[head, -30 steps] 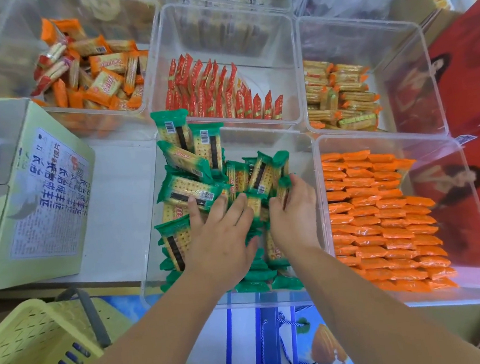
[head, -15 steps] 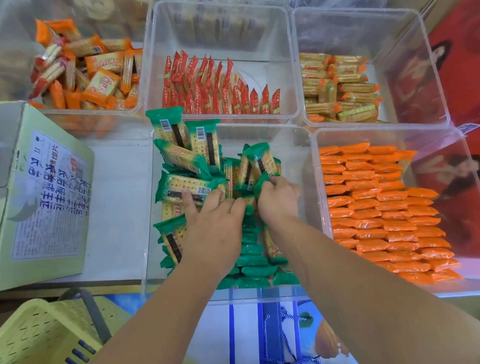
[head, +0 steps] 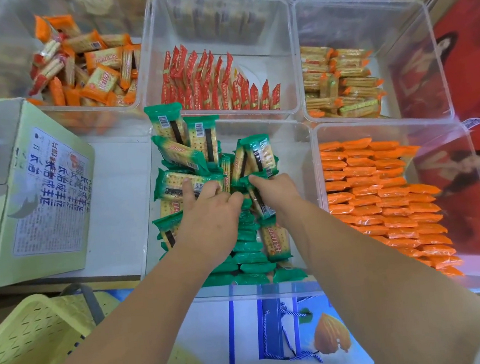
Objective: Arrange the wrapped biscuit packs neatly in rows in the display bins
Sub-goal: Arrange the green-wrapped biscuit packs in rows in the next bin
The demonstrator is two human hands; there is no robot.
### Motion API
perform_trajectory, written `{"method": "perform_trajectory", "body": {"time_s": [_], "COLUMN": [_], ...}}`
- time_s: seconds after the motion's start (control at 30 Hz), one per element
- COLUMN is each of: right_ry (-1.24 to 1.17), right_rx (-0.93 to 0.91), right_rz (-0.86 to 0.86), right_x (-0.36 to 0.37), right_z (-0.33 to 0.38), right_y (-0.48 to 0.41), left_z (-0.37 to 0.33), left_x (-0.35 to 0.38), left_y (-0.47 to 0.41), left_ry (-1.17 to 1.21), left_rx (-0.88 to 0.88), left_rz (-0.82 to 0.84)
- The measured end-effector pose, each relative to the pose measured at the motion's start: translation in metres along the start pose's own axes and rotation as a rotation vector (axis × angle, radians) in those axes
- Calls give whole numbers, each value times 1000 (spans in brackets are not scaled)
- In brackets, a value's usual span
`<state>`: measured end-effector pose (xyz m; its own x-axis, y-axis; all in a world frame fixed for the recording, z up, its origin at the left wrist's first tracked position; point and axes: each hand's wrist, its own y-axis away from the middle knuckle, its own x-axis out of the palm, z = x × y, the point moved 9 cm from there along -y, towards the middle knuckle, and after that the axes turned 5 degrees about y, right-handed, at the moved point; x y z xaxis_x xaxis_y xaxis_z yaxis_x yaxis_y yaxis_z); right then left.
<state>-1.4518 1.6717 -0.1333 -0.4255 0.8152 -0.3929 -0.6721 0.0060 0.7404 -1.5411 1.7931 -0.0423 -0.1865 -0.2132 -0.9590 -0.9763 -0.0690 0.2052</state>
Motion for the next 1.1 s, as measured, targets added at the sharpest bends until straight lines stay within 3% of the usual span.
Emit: {"method": "perform_trajectory", "body": {"time_s": [0.17, 0.43, 0.63, 0.8, 1.1], "right_ry": [-80, -133, -241, -260, 218], "right_rx": [-2, -22, 72, 31, -375], "right_rz": [126, 102, 323, 431, -40], "right_x": [6, -4, 11, 22, -28], "right_z": [2, 13, 7, 18, 59], "right_y": [2, -6, -9, 0, 9], "left_z": [-1, -2, -1, 0, -8], "left_x": [-2, 1, -1, -1, -5], "left_y": [1, 0, 1, 1, -7], "left_ry": [3, -1, -6, -7, -96], "left_rx": [10, 2, 8, 10, 95], "left_rz": [8, 47, 47, 47, 72]}}
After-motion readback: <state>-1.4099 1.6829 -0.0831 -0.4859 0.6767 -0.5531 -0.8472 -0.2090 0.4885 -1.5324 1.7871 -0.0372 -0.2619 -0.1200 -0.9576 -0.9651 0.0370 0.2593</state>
